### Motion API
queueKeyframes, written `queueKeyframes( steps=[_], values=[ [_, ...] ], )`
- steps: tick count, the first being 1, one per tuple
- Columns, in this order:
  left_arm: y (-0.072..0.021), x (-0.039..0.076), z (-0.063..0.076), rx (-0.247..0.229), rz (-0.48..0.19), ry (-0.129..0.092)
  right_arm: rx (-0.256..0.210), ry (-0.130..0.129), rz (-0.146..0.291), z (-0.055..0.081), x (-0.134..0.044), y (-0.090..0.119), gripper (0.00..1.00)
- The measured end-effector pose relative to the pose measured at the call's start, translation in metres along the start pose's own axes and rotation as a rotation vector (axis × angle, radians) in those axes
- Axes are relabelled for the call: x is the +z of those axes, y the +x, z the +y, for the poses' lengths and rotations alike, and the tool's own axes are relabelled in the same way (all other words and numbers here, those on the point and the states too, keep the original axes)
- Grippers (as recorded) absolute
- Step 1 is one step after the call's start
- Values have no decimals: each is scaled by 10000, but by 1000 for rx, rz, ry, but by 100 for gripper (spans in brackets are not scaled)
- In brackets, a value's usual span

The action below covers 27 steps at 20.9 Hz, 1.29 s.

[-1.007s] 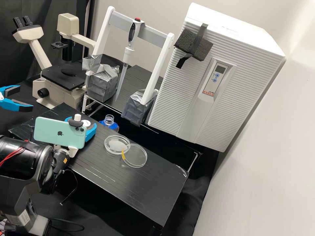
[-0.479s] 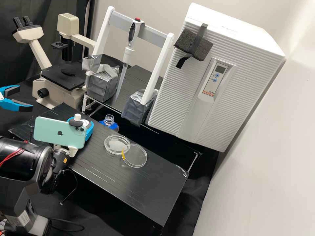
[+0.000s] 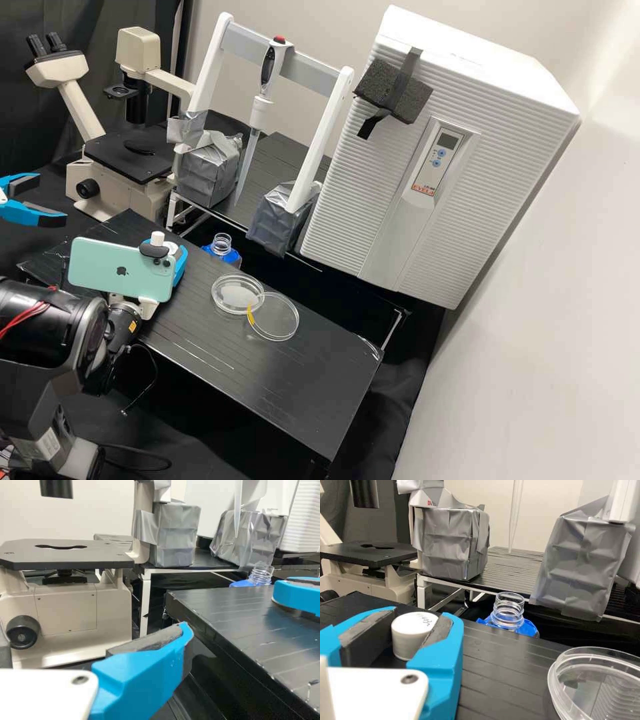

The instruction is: Close the bottle

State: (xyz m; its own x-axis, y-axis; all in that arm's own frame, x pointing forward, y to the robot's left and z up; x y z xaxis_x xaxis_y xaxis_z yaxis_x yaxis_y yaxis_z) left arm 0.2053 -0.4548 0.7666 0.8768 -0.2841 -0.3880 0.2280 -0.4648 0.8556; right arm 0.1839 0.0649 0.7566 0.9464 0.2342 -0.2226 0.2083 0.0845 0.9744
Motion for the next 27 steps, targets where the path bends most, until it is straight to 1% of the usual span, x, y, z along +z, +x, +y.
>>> queueKeyframes(
  steps=[7,9,10,13,14,17,19,20,22,23,25,27],
  values=[
    [-4,1,-5,-2,1,-1,1,0,1,2,-2,-1,0],
    [-6,1,-8,-3,1,-2,13,1,12,26,-22,-11,0],
    [-6,1,-8,-3,1,-2,24,2,21,46,-39,-21,0],
    [-6,1,-8,-3,1,1,82,5,38,162,-78,4,0],
    [-6,1,-8,-3,1,6,106,5,39,213,-85,30,0],
    [-9,1,-10,-3,3,4,152,5,40,321,-102,135,0],
    [-19,2,-22,-7,4,2,172,-2,29,373,-87,238,0],
    [-23,3,-27,-9,5,1,177,-12,17,390,-67,296,0],
    [-23,3,-27,-9,4,10,190,-21,-3,431,-26,396,0],
    [-23,3,-27,-9,5,15,191,-20,-15,443,-3,441,0],
    [-21,4,-26,-7,7,13,185,-20,-40,453,45,508,0],
    [-18,7,-26,-5,9,10,184,-22,-46,452,63,545,0]
  ],
)
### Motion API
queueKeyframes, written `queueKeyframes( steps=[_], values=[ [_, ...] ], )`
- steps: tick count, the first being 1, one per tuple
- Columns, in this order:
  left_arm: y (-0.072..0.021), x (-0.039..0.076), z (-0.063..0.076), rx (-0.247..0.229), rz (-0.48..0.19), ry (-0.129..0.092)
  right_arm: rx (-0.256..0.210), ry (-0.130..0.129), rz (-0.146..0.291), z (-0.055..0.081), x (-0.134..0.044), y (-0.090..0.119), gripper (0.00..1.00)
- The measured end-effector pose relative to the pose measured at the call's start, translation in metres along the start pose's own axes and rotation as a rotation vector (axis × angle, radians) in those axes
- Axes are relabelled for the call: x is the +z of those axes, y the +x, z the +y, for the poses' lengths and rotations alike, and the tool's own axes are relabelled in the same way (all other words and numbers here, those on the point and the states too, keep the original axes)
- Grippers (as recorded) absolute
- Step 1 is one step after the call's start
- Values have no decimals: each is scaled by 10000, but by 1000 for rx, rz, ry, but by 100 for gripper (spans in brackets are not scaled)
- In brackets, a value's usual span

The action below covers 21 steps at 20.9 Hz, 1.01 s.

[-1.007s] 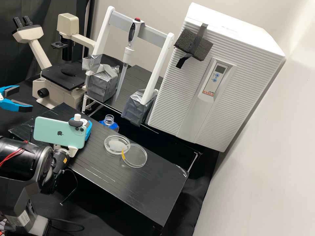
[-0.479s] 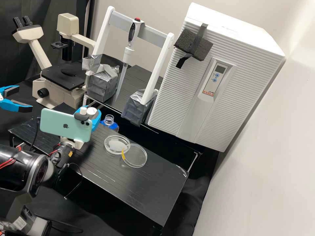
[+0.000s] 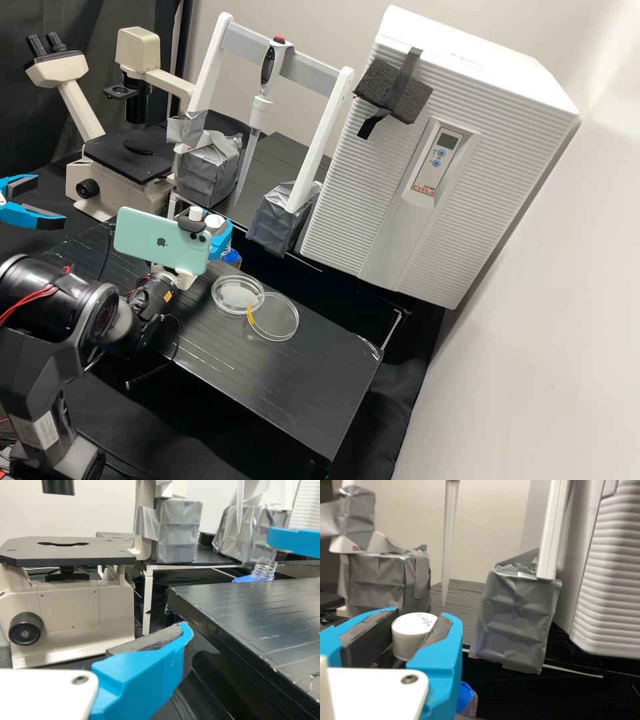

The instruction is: Close the bottle

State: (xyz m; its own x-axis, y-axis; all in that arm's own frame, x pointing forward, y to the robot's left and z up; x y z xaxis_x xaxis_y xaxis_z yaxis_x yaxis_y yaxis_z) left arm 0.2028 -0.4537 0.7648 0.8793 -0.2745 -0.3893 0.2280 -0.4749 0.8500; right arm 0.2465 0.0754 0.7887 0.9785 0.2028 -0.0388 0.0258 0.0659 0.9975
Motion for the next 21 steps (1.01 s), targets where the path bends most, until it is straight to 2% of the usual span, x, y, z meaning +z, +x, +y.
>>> queueKeyframes(
  steps=[3,6,8,10,12,14,16,21],
  values=[
    [2,1,1,2,3,-3,-17,-2,-14,-55,40,76,0],
    [2,1,1,2,3,-3,-35,-23,-29,-92,66,126,0],
    [-2,0,-2,2,6,-5,-46,-24,-37,-113,83,139,0],
    [-15,0,-16,-2,10,-9,-44,-26,-41,-113,95,158,0],
    [-13,3,-17,-2,9,-1,-41,-28,-43,-106,101,166,0],
    [-14,14,-13,1,5,5,-34,-47,-46,-87,109,177,0],
    [-18,25,-1,6,1,11,-28,-52,-45,-74,109,187,0],
    [-19,26,4,9,1,12,-29,-52,-46,-76,111,188,0]
  ],
)
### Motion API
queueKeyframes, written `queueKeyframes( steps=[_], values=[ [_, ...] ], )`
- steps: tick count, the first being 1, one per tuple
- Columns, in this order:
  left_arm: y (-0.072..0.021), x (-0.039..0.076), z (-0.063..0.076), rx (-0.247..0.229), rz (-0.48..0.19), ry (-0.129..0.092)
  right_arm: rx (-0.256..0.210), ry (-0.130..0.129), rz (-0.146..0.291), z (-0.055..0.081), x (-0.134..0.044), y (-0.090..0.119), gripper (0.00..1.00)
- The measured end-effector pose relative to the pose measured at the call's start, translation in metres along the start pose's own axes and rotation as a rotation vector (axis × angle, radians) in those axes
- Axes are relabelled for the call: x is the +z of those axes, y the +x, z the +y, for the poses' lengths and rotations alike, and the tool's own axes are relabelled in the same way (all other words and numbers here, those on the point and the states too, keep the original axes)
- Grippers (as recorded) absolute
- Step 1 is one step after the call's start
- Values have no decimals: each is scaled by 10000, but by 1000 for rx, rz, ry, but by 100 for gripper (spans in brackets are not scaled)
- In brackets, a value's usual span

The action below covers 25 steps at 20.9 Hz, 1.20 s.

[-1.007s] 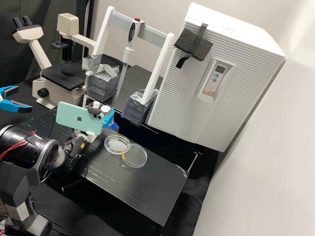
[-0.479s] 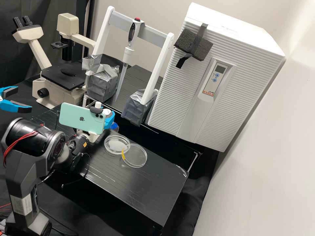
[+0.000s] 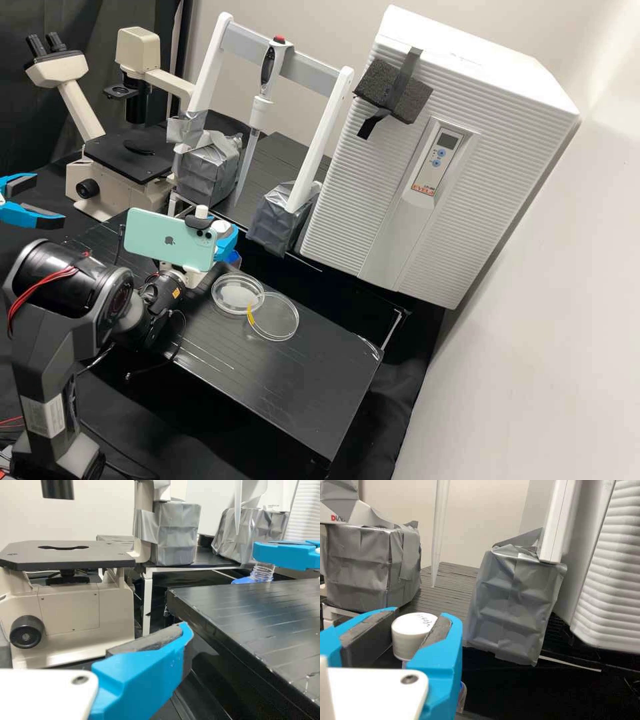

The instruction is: Close the bottle

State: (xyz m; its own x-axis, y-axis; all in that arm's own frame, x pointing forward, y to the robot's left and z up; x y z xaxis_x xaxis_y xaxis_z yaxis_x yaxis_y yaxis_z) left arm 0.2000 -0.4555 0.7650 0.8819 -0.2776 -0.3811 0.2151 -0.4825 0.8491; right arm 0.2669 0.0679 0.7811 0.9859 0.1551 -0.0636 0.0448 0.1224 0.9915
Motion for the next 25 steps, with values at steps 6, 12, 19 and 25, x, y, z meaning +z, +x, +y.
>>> queueKeyframes(
  steps=[6,12,19,25],
  values=[
    [1,3,0,0,0,-1,-11,-1,-8,-41,31,14,0],
    [-1,5,7,4,0,0,-3,-3,-16,-31,60,19,0],
    [-1,3,8,5,2,0,-3,18,-29,8,96,-17,0],
    [-2,-6,18,14,13,-5,-5,22,-26,8,92,-27,0]
  ],
)
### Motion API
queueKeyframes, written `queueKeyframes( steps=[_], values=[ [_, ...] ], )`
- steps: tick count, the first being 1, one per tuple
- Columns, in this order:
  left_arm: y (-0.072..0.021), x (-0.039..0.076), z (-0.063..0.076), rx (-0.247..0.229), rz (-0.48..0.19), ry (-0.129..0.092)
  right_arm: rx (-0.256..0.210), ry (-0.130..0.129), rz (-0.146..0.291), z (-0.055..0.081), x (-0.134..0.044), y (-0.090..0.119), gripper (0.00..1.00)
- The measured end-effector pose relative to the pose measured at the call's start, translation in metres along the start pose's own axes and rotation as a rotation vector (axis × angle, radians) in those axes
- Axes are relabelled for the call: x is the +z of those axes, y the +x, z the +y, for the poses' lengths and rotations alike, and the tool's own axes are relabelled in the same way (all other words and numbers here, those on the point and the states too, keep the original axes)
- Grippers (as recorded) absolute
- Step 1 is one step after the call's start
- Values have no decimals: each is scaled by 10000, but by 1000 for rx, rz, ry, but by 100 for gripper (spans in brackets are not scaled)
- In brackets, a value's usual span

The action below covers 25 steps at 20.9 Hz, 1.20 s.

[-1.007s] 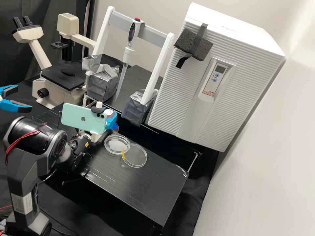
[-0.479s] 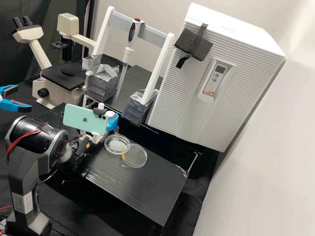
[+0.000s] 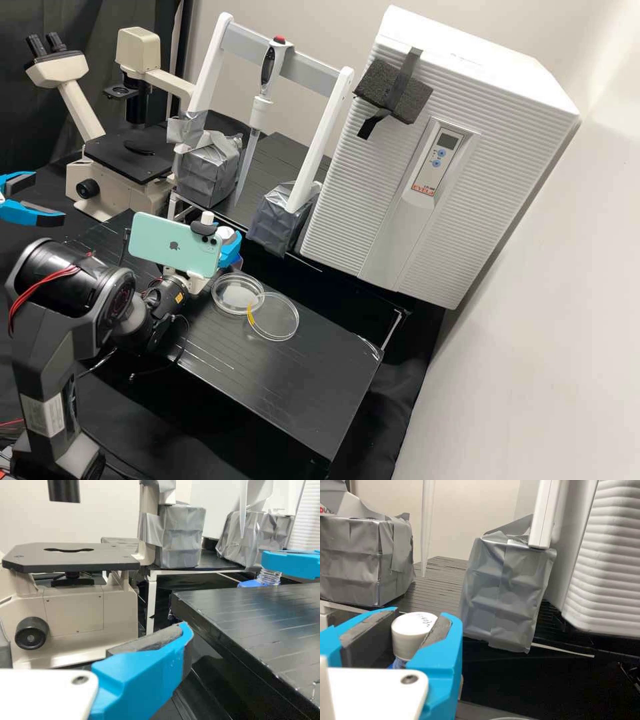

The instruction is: Close the bottle

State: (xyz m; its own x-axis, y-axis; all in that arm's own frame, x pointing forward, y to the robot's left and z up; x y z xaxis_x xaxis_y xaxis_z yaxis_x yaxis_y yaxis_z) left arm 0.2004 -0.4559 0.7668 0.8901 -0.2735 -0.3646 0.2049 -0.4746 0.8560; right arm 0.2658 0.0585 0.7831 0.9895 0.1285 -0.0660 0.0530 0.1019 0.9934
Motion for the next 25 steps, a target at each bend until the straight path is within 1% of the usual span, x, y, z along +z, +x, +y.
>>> queueKeyframes(
  steps=[9,17,19,22,25],
  values=[
    [-1,2,4,2,-1,1,-1,0,2,-4,-4,0,0],
    [-1,2,4,2,-1,1,-2,9,-2,-24,-19,0,0],
    [-19,9,0,2,1,0,-5,10,2,-36,-30,0,0],
    [-30,14,-2,3,0,8,-6,13,2,-42,-38,9,0],
    [-30,14,-2,3,0,8,-4,17,0,-56,-37,18,0]
  ],
)
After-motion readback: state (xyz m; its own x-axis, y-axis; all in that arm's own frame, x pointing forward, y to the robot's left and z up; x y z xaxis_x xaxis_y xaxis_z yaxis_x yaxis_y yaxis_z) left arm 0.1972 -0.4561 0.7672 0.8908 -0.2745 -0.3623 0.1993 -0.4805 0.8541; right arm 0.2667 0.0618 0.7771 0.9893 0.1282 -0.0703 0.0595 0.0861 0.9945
